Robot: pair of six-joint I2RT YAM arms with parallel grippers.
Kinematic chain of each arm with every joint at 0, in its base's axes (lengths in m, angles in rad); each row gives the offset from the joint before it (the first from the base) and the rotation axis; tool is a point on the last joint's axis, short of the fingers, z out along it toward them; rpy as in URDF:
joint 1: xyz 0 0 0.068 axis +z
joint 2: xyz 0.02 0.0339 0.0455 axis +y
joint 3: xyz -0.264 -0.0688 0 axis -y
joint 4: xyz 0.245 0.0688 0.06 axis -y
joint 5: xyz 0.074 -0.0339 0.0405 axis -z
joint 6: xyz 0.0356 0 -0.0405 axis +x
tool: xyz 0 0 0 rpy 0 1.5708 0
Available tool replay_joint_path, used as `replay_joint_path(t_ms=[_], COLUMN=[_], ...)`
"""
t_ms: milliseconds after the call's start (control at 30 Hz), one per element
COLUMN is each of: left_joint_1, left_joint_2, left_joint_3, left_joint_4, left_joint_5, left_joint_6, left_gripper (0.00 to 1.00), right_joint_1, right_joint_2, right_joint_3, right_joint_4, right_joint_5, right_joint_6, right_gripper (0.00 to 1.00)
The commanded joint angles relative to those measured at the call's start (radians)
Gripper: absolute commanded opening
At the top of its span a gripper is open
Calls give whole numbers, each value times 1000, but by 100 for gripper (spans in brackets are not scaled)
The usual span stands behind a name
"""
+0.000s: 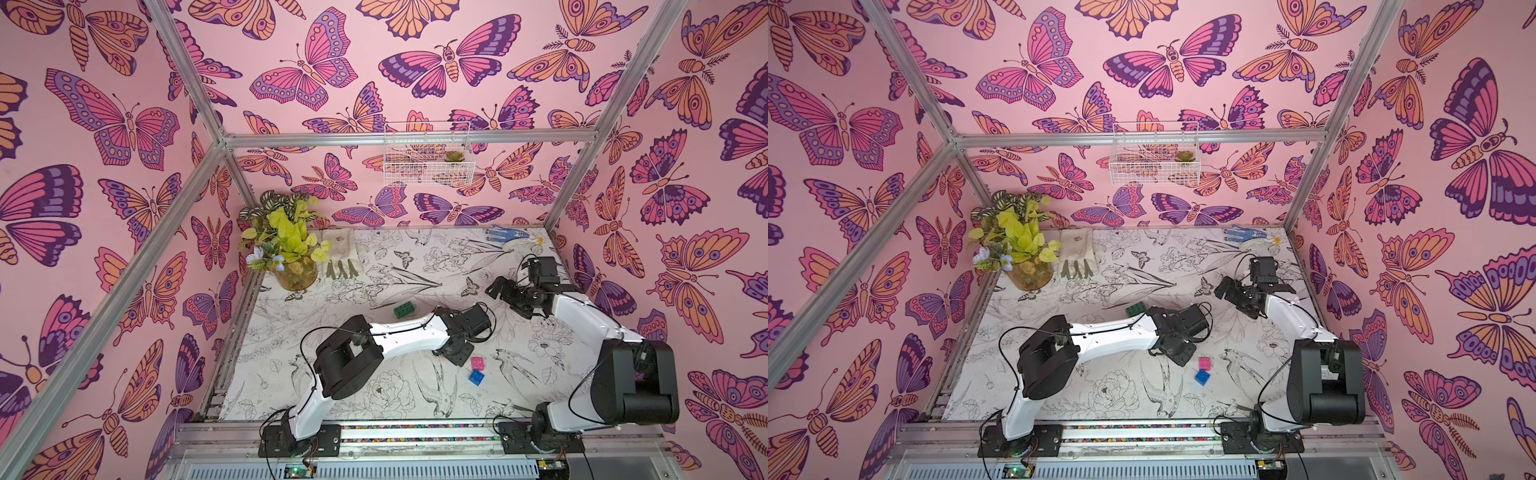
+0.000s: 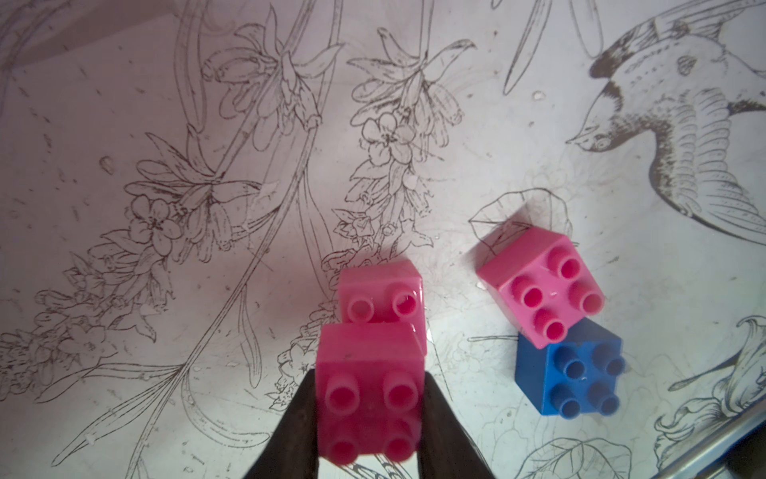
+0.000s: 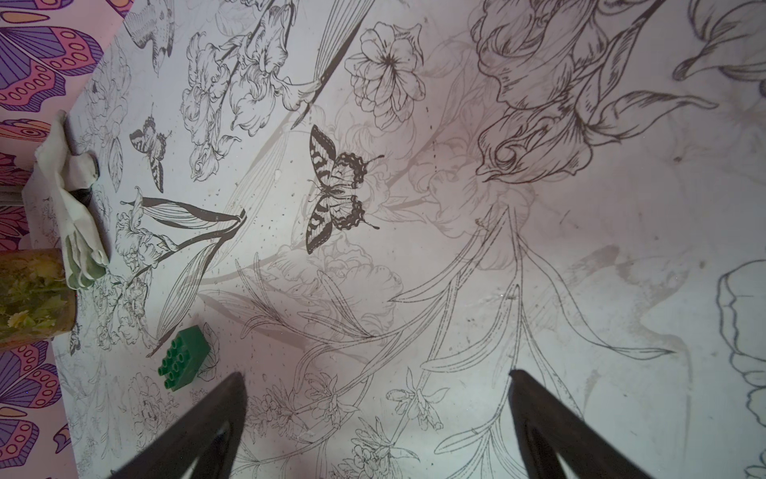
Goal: Assemble the letter v with lego
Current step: Assemble the lego brick with the lego brick.
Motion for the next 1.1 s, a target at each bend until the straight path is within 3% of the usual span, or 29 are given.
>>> replay_joint_path(t_ms=[0, 433, 1067], left_joint_1=[-3, -21, -22], left_joint_2=[36, 80, 30], left_joint_3=[3, 24, 2], left_joint_4=[-29, -46, -90], left_joint_5=[16, 23, -51], left_joint_6=[-20, -77, -101], left_gripper=[23, 23, 23], right_joint_1=[-4, -4, -4], right_joint_2=[-6, -10, -8], right_joint_3=[20, 20, 14], right_joint_4=[-13, -15, -5], right_joint_5=[-7, -11, -22], right_joint_6=[1, -1, 3], right_gripper=[99, 99, 99])
